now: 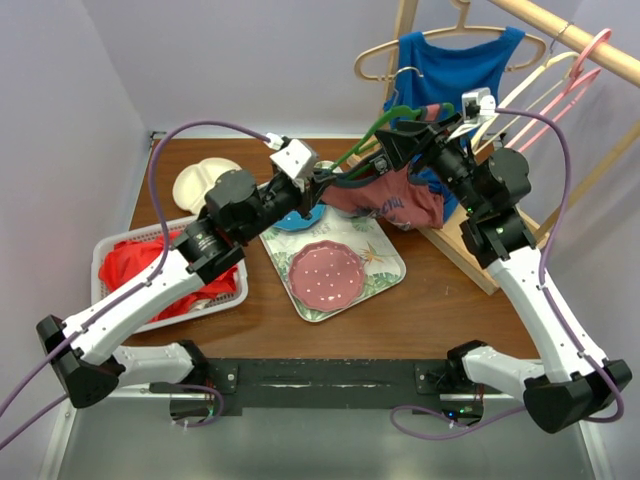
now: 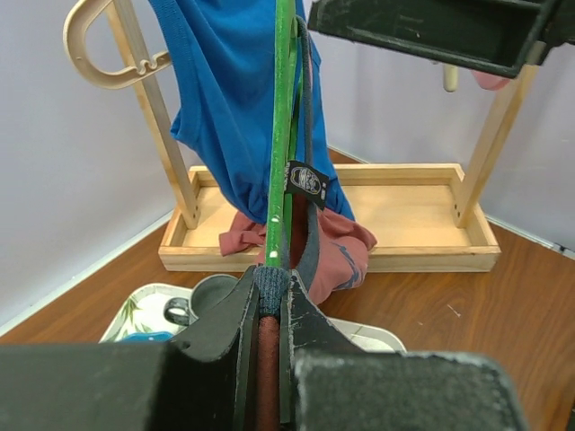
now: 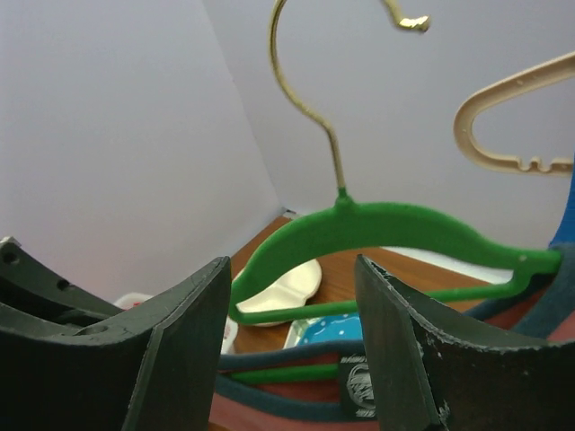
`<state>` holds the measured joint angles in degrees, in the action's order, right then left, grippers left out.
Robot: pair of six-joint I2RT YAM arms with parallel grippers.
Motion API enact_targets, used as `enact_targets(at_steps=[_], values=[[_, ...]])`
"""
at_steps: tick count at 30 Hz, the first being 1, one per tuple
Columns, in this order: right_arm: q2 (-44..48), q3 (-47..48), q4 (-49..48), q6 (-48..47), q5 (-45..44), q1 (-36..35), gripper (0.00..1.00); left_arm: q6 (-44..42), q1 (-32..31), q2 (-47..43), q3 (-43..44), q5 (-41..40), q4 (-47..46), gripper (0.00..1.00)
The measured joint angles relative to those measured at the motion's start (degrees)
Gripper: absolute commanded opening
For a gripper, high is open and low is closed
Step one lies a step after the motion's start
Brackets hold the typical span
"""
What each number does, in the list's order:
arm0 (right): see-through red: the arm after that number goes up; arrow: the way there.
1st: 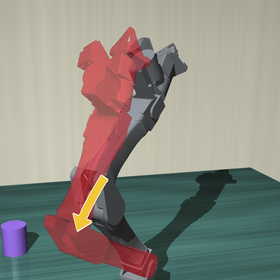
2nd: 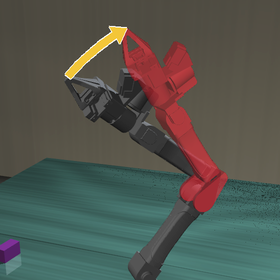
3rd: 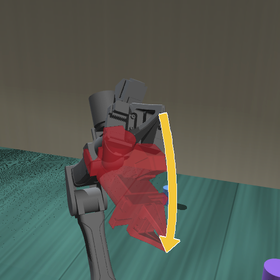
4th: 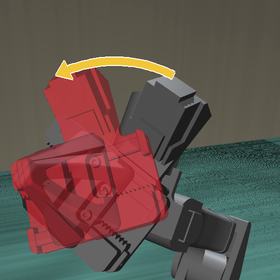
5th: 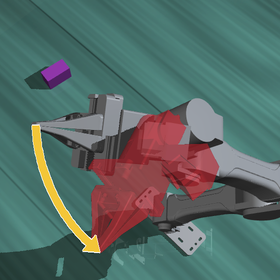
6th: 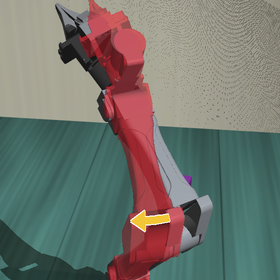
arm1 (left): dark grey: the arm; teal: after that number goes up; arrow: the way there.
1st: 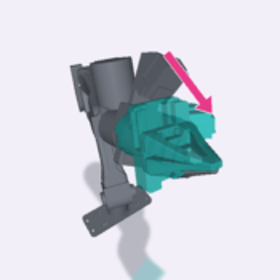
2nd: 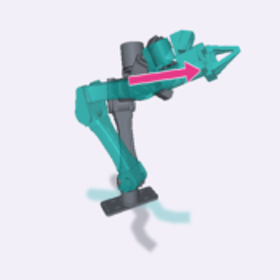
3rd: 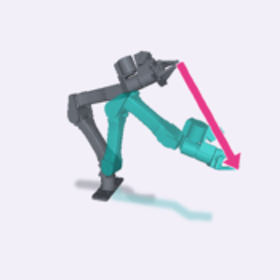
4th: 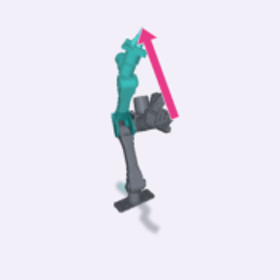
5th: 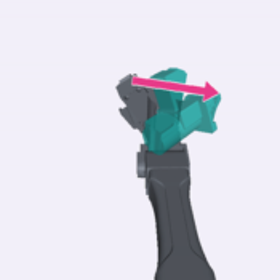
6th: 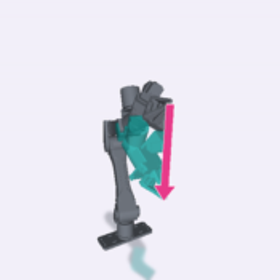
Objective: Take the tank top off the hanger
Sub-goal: Pick up the hanger from the clothesline.
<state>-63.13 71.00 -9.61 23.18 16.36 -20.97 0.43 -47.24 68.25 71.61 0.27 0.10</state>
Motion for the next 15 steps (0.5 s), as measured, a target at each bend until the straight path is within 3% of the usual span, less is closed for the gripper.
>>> enact_targets(at_steps=[15], values=[[1.2,0.9,-1.4,-6.2,-2.4,-2.6,0.56,1.7,0.0,-4.9,-4.8,1.9,-0.9,0.0]])
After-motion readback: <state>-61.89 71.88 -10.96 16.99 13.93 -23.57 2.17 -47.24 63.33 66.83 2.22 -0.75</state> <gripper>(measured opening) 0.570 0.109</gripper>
